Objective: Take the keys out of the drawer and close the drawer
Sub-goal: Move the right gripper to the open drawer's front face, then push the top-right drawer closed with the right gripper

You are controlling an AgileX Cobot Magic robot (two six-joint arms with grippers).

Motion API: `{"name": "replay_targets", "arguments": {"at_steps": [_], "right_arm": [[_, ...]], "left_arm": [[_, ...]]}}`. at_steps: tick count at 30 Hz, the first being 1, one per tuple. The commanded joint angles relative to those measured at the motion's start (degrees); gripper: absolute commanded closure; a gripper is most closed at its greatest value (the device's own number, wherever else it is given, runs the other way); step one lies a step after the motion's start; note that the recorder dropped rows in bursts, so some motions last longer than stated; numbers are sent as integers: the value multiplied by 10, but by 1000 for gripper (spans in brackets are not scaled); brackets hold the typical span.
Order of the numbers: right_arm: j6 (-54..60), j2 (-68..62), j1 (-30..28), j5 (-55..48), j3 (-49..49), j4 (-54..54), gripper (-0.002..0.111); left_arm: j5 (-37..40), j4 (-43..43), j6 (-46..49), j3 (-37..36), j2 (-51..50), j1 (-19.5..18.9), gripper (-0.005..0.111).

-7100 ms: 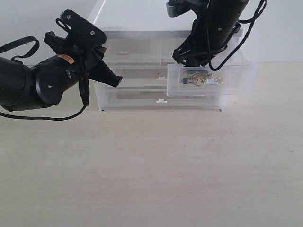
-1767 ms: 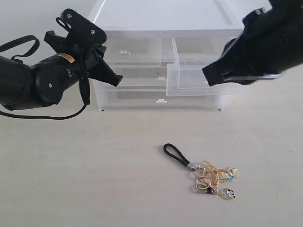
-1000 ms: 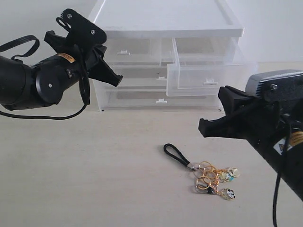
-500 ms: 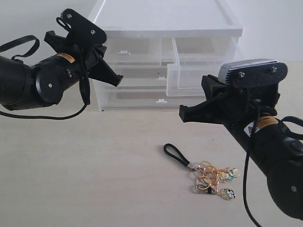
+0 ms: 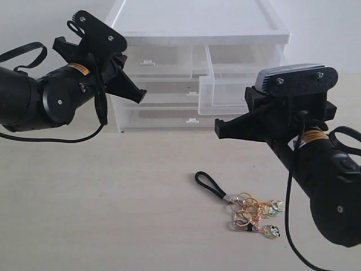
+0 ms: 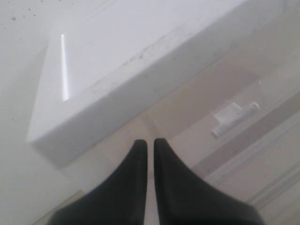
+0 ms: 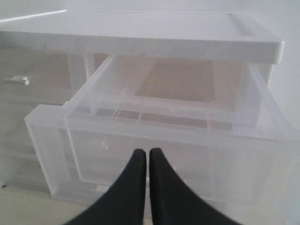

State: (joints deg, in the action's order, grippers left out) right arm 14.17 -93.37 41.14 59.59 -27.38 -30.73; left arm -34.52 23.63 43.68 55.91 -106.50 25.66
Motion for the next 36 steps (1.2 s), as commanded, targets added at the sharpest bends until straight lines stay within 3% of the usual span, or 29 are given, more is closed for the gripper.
{"name": "replay_targets", "arguments": {"at_steps": [1, 23, 30, 36], "right_arm": [[17, 0, 0, -12, -13, -7, 109], [26, 0, -47, -64, -46, 15, 109], [61, -40, -47, -95, -110, 2, 109], [24, -40, -102, -137, -127, 52, 109]], "left_arm": [[-30, 5, -6, 15, -2, -4, 103], [-31, 5, -6, 15, -2, -4, 103], [-32, 5, -6, 15, -2, -4, 103], [-32, 5, -9, 15, -2, -4, 103]]}}
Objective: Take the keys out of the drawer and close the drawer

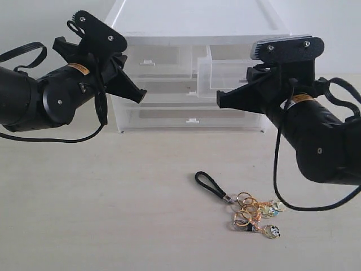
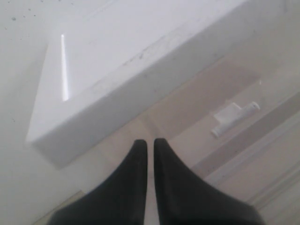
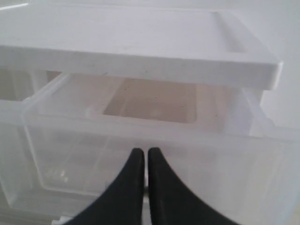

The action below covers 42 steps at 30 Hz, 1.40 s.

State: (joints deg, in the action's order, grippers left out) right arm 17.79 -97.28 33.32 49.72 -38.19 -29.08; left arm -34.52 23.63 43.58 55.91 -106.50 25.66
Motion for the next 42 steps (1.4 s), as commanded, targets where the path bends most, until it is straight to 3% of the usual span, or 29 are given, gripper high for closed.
{"name": "replay_targets", "arguments": {"at_steps": [1, 9, 19, 30, 35, 42], "right_arm": [[-10, 0, -27, -48, -27, 38, 109], [-4, -31, -37, -89, -99, 55, 109], [-24, -63, -70, -84, -124, 58, 109], [-39, -63, -83, -148, -174, 115, 109], [-38, -57, -82, -200, -165, 119, 109], [-38, 47, -54, -167, -74, 118, 109]], "left_arm": [[-32, 5, -8, 15, -2, -4, 103], [-32, 5, -8, 15, -2, -4, 103], [-32, 5, -8, 15, -2, -4, 103], [-32, 5, -8, 15, -2, -4, 103], [-32, 5, -8, 15, -2, -4, 103], [-32, 5, -8, 15, -2, -4, 103]]}}
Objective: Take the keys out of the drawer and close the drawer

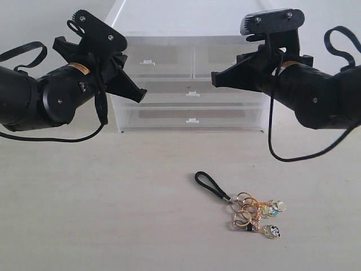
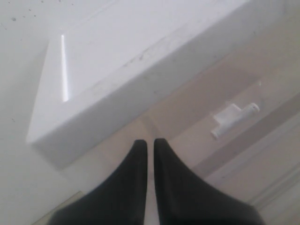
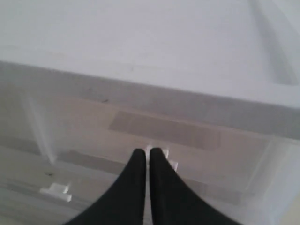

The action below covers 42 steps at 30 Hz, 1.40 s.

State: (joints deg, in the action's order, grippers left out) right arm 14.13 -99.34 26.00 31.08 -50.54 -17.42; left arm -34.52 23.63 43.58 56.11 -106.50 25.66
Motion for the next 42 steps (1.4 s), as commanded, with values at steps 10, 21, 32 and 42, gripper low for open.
{"name": "replay_targets", "arguments": {"at_steps": [10, 21, 32, 42], "right_arm": [[-16, 229, 79, 98, 214, 0, 109], [12, 256, 79, 102, 220, -1, 109], [114, 426, 52, -182, 220, -43, 109], [103, 699, -196, -364, 308, -63, 109]], "left_arm": [[-32, 5, -8, 13, -2, -4, 103], [-32, 5, -8, 13, -2, -4, 103], [-32, 5, -8, 13, -2, -4, 103], [-32, 8, -8, 13, -2, -4, 103]]}}
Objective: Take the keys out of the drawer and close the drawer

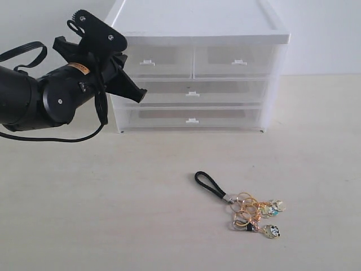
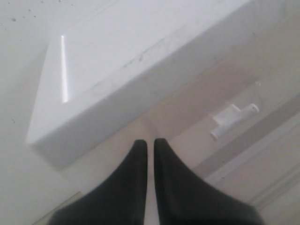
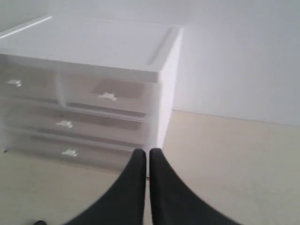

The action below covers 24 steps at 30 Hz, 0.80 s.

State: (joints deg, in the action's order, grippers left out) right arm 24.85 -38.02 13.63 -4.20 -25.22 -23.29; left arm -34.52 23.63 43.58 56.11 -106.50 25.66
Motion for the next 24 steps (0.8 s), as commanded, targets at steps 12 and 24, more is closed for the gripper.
{"name": "replay_targets", "arguments": {"at_steps": [12, 24], "right_arm": [[17, 314, -106, -24, 252, -4, 109], [-256, 380, -107, -144, 252, 228, 109]], "left_arm": [[-32, 9, -8, 13, -2, -4, 103], [-32, 9, -8, 13, -2, -4, 103]]}}
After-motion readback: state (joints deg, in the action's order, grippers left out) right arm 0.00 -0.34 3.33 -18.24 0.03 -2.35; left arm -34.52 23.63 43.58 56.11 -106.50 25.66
